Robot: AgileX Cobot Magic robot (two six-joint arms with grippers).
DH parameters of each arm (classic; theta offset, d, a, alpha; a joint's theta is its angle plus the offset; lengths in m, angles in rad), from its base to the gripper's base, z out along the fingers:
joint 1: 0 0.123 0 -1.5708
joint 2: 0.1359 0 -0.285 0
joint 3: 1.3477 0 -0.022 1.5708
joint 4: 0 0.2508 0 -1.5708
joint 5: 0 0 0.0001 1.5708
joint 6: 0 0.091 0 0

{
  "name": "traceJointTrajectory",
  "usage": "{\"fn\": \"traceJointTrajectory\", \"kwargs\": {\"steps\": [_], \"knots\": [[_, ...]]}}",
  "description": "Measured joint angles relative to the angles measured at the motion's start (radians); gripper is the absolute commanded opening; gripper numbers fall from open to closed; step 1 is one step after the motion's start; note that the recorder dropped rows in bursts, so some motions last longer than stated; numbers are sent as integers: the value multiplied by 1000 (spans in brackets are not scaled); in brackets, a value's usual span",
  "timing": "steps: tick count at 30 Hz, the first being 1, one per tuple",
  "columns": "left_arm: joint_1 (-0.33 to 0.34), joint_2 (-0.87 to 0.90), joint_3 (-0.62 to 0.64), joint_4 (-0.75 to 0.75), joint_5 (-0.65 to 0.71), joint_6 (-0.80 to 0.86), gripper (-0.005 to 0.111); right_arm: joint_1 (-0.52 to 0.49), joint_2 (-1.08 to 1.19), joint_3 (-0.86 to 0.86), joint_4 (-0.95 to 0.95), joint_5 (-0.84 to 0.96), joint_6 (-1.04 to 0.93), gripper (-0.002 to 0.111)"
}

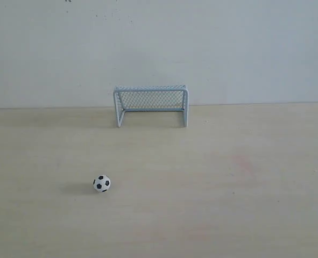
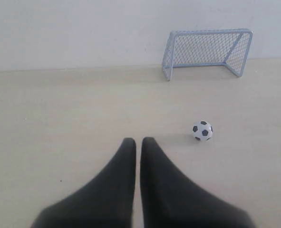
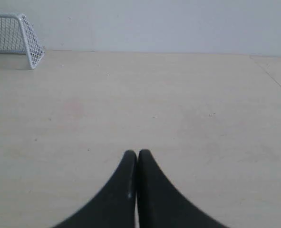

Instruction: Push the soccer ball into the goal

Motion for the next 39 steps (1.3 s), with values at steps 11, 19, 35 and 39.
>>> {"fn": "traceJointTrajectory", "kwargs": {"steps": [11, 19, 35, 39], "knots": [[0, 0, 0, 28, -13, 0, 4, 0, 0, 0, 0, 0, 0, 0], [0, 0, 0, 63, -335, 0, 4, 0, 0, 0, 0, 0, 0, 0], [0, 421, -542, 70, -154, -12, 4, 0, 0, 0, 0, 0, 0, 0], [0, 474, -542, 70, -174, -12, 4, 0, 0, 0, 0, 0, 0, 0]]}}
